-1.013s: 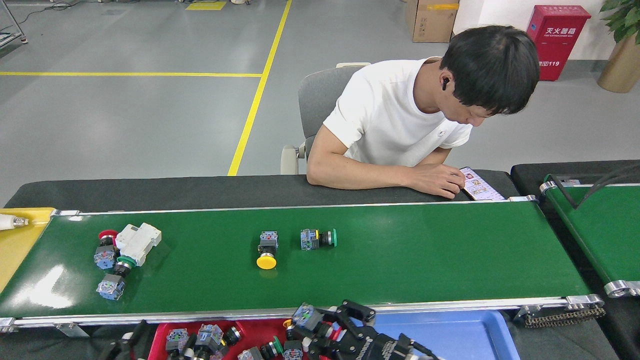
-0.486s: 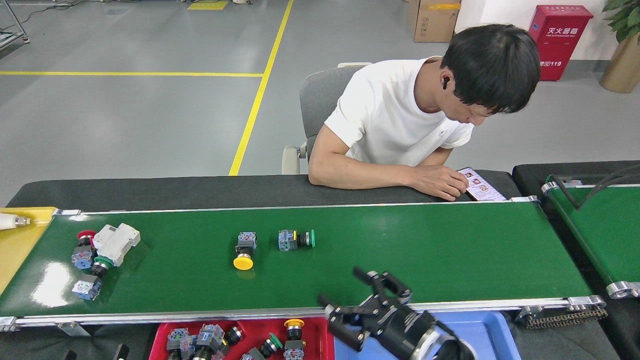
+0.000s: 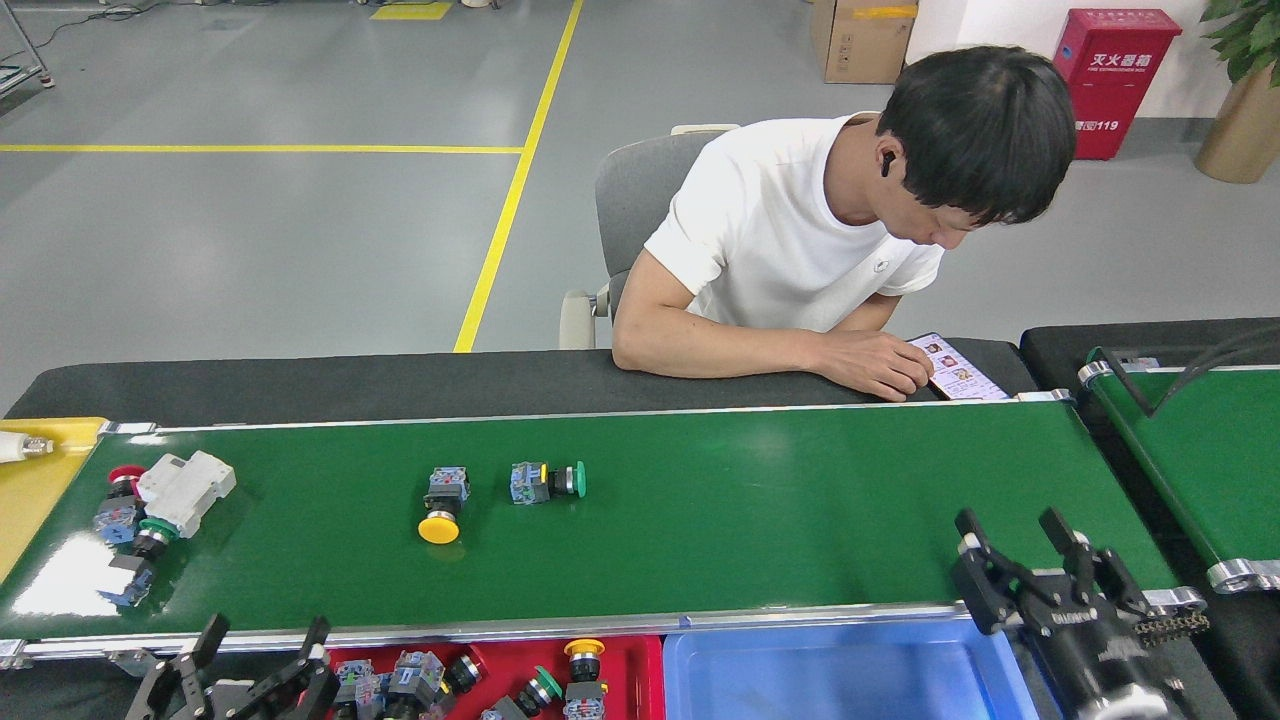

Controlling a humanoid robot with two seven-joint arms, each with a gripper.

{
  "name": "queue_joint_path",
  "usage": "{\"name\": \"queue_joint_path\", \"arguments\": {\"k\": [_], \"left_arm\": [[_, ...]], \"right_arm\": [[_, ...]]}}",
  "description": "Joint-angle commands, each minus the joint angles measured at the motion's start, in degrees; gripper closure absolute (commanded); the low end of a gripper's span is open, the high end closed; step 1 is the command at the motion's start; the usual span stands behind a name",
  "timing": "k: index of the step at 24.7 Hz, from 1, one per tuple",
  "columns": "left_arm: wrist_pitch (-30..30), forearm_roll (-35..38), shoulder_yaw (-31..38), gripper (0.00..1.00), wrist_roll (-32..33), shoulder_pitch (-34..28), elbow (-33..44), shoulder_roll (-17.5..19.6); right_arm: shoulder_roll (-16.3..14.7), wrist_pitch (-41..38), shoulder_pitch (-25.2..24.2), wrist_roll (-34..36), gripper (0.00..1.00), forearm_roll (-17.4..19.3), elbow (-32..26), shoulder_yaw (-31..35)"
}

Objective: Pick switch part from conveyor to tray

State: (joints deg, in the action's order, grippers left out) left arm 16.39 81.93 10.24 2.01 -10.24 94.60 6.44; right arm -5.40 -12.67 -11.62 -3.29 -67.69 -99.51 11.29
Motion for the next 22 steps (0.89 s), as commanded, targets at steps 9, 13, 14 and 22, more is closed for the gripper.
{"name": "queue_joint_path", "arguments": {"k": [9,13,14,22], "left_arm": [[-0.57,7.19,-3.56,0.0,0.54,13.14,-13.39,-0.28],[-1.89,7.28,-3.56,0.0,0.36,16.83,-18.14,0.33],[-2.59,7.28,-3.65,0.0,0.1,18.84,-20.94,0.51],[-3.73,9.65,-3.56,0.92,-5.44,26.23,-34.83,5.25]], "right_arm": [[-0.14,-0.42,0.2,3.99,0.04,-0.51,-0.42,0.4],[-0.4,-0.69,0.37,3.99,0.03,-0.42,-0.24,0.4],[-0.4,-0.69,0.37,3.99,0.03,-0.42,-0.16,0.4],[-0.49,-0.69,1.16,3.64,0.03,-0.42,0.99,0.31]]}}
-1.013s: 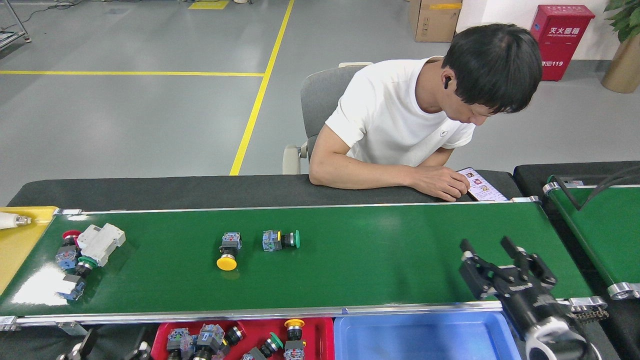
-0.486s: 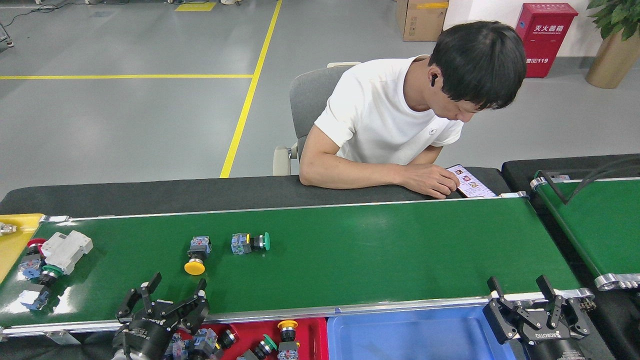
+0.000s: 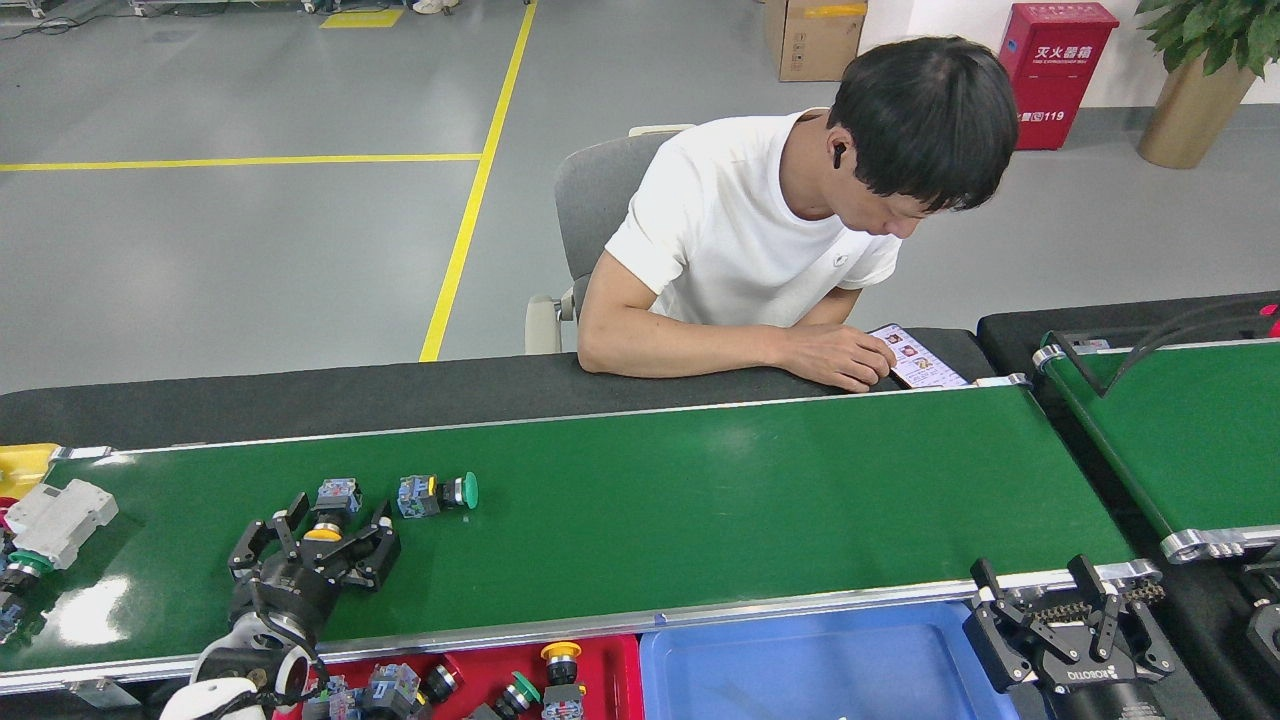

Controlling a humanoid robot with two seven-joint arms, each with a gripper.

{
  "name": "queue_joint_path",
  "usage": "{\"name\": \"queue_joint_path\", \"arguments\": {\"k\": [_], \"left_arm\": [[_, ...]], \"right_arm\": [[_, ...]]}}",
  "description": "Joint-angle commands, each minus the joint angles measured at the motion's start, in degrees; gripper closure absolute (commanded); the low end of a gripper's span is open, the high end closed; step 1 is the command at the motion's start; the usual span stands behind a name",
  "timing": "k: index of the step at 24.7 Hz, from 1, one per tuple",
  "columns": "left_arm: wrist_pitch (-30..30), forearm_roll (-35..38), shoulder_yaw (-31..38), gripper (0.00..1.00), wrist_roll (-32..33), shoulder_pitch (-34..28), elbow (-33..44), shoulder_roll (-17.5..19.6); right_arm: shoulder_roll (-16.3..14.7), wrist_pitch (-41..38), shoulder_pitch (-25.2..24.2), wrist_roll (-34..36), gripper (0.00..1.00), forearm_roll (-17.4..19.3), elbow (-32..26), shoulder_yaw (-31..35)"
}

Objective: Pick switch part from conveyor to tray

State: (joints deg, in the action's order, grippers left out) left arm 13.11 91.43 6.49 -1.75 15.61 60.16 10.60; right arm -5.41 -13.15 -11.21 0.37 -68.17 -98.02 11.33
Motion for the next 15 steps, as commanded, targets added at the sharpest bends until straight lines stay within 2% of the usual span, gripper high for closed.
{"name": "queue_joint_path", "arguments": {"k": [1,4,6,10,15], "left_arm": [[-0.11,-0.2,0.27,0.94,-1.77,0.04,-0.4,1.09],[0.95,-1.95,1.06,0.95,-2.65,-2.24,1.89,1.0],[1.3,-3.54,1.15,0.95,-2.73,-5.32,6.72,1.36],[2.44,-5.73,1.94,0.95,-2.73,-18.41,24.82,1.8],[2.44,-5.47,1.33,0.95,-5.37,-35.38,42.06,1.01]], "right_arm": [[-0.48,-0.2,0.84,-0.02,0.03,-0.04,-0.51,0.18],[-0.48,-0.2,0.84,-0.1,0.03,-0.04,-0.42,0.18],[-0.57,-0.2,0.66,-0.1,0.03,0.05,-0.42,0.18],[-0.57,-0.2,0.49,-0.1,0.03,0.05,-0.33,0.01],[-0.57,-0.2,0.49,-0.1,0.03,0.05,-0.33,0.01]]}}
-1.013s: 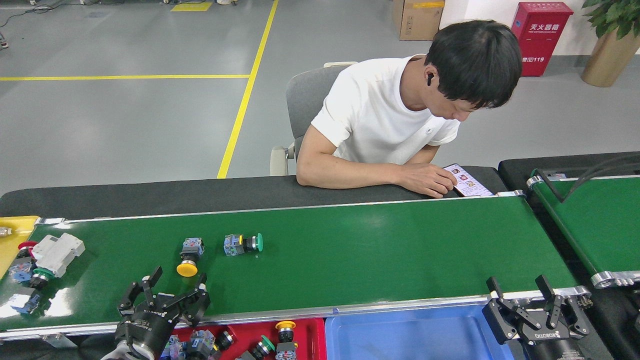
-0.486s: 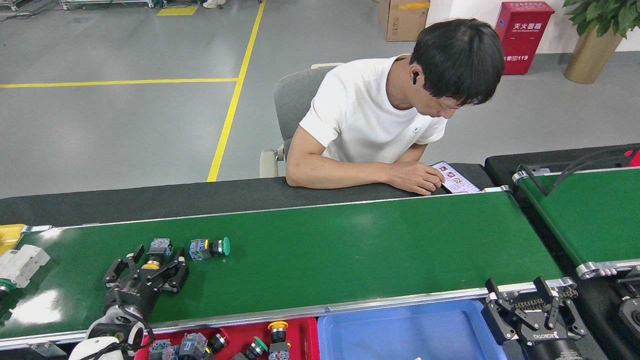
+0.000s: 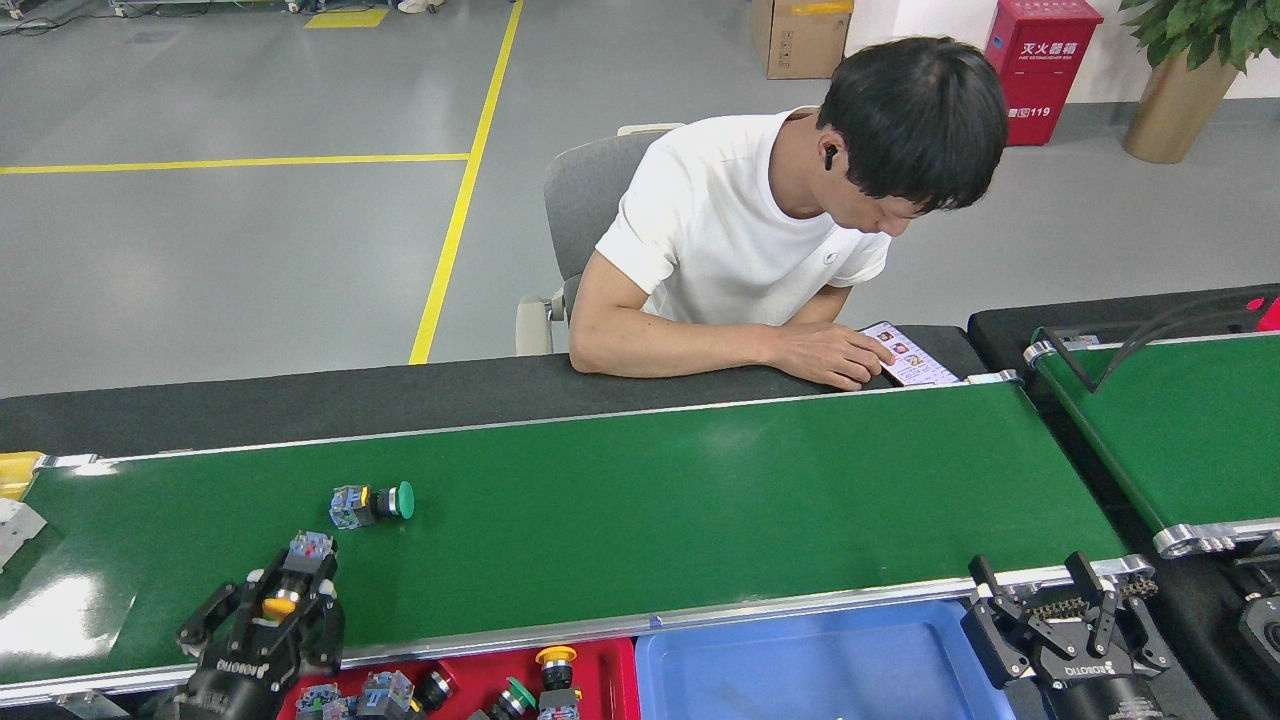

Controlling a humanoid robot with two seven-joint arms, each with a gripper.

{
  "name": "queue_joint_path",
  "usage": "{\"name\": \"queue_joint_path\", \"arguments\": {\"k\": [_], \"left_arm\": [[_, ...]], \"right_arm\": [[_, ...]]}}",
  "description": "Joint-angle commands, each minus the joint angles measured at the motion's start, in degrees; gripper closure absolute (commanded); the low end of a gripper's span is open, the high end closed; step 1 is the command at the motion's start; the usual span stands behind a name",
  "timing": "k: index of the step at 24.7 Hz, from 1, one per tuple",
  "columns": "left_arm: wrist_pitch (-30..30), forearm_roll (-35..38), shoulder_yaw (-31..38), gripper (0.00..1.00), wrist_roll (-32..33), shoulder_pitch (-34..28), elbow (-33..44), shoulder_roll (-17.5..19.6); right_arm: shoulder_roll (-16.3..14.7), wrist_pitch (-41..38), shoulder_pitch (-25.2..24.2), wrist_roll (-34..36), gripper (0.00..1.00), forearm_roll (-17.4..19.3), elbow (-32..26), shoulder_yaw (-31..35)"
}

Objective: Pick switch part from conveyor to tray

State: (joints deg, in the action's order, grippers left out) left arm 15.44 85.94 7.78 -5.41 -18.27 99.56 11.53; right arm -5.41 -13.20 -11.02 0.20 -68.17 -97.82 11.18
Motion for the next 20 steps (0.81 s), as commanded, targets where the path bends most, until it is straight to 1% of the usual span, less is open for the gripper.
{"name": "queue_joint_path", "arguments": {"k": [1,2,4,5,6,8,10,11,12,13,15,20], "left_arm": [[0.11,0.2,-0.57,0.95,-3.47,-4.5,2.66,-0.11],[0.11,0.9,-1.89,0.94,-4.78,-6.52,2.4,-0.02],[0.11,2.48,-3.91,0.9,-7.07,-8.54,2.4,0.16],[0.03,3.1,-4.0,0.85,-7.51,-9.5,2.4,0.16],[0.11,3.1,-4.0,0.78,-7.68,-10.3,2.4,0.42],[0.11,3.1,-4.09,0.69,-7.68,-10.83,2.4,0.42],[0.2,3.01,-4.09,0.42,-8.12,-10.91,2.4,0.25],[0.2,3.01,-4.09,0.33,-8.65,-10.91,2.4,0.07],[0.2,3.01,-4.09,0.1,-8.74,-10.91,2.4,0.25],[0.11,3.01,-3.74,0.0,-8.83,-10.83,2.4,-0.11],[0.11,2.83,-2.95,0.0,-8.83,-10.56,2.4,-0.81],[0.2,1.78,4.0,0.0,-8.74,-10.21,2.31,-4.59]], "right_arm": [[-0.47,-0.16,0.12,0.07,0.03,0.05,-0.53,0.15],[-0.47,-0.16,0.21,0.07,0.03,0.05,-0.44,0.15],[-0.56,-0.16,0.3,0.07,0.03,0.05,-0.35,-0.02],[-0.65,-0.25,0.3,0.07,0.03,0.05,-0.35,-0.02],[-0.65,-0.33,0.39,0.07,0.03,0.05,-0.35,0.15],[-0.39,-0.42,0.48,-0.02,0.03,0.05,-0.35,0.15],[-0.47,-0.51,0.3,0.07,0.03,0.05,-0.35,0.15],[-0.47,-0.69,0.3,0.07,0.03,0.05,-0.35,0.15],[-0.47,-1.04,0.3,0.07,0.03,0.05,-0.35,0.15],[-0.47,-1.3,0.21,0.07,0.03,0.05,-0.44,0.15],[-0.39,-1.74,0.21,-0.02,0.03,0.05,-0.35,0.15],[-0.47,-1.83,0.3,0.07,0.03,0.05,-0.26,0.15]]}}
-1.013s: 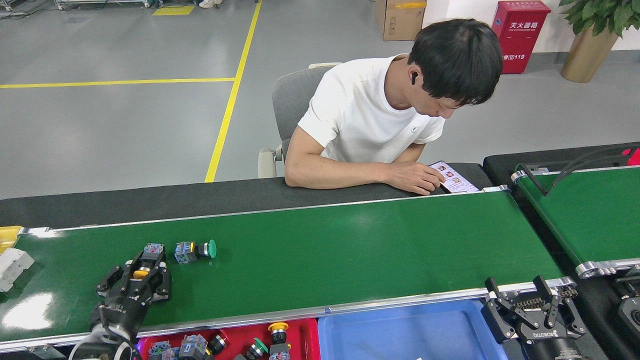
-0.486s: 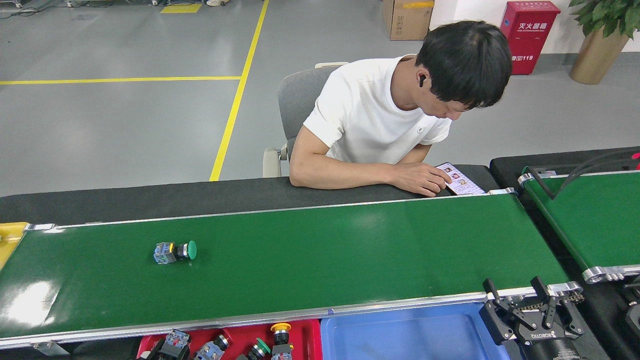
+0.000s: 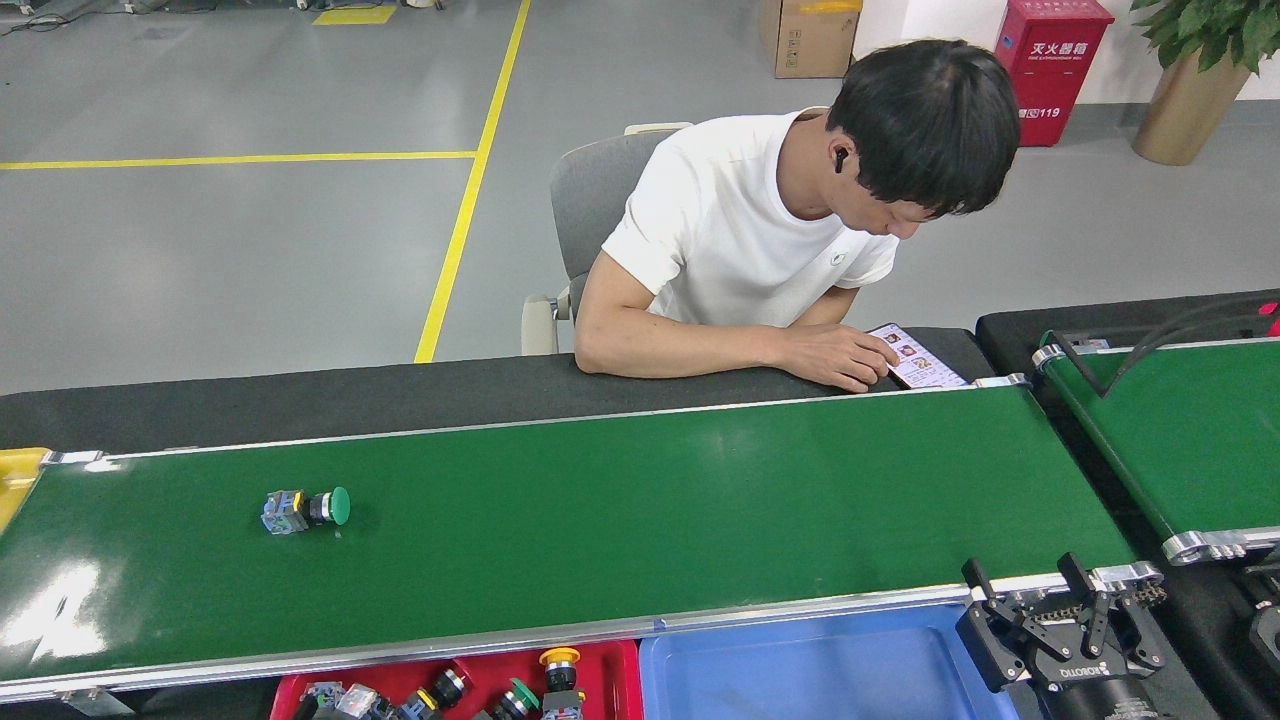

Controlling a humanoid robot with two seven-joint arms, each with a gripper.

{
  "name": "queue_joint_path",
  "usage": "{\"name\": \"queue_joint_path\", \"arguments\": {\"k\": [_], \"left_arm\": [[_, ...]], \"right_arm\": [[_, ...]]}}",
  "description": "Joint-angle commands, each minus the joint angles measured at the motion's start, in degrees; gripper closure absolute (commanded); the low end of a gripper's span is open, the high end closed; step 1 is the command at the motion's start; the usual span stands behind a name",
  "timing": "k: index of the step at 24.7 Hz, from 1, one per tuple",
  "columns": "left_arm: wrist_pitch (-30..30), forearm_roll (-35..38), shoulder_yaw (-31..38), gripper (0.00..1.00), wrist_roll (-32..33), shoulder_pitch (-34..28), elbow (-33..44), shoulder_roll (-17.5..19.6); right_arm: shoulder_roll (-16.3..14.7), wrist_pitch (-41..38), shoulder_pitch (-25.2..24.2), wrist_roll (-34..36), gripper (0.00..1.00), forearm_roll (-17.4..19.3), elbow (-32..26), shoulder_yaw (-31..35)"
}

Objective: Pick switch part from conveyor to tray

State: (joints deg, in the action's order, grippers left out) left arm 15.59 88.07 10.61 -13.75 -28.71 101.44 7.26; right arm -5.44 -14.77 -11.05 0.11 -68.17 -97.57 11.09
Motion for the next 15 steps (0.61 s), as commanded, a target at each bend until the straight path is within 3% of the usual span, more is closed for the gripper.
{"name": "queue_joint_path", "arguments": {"k": [1,6,12,15], "left_arm": [[0.06,-2.02,2.92,0.0,0.04,0.23,0.43,-0.93],[0.15,-16.44,12.94,0.0,10.32,-0.12,-0.36,-1.46],[-0.12,-17.32,16.28,0.0,10.67,1.29,-2.21,-0.49],[-0.64,-15.47,15.58,0.0,12.08,7.7,-5.29,1.09]], "right_arm": [[-0.45,-0.26,0.24,0.06,0.03,0.05,-0.51,0.24],[-0.19,-0.26,0.24,0.06,0.03,0.05,-0.69,0.24],[-0.27,-0.09,0.33,0.06,0.03,0.14,-0.6,0.33],[-0.36,-0.17,0.42,0.06,0.03,0.32,-0.16,0.77]]}}
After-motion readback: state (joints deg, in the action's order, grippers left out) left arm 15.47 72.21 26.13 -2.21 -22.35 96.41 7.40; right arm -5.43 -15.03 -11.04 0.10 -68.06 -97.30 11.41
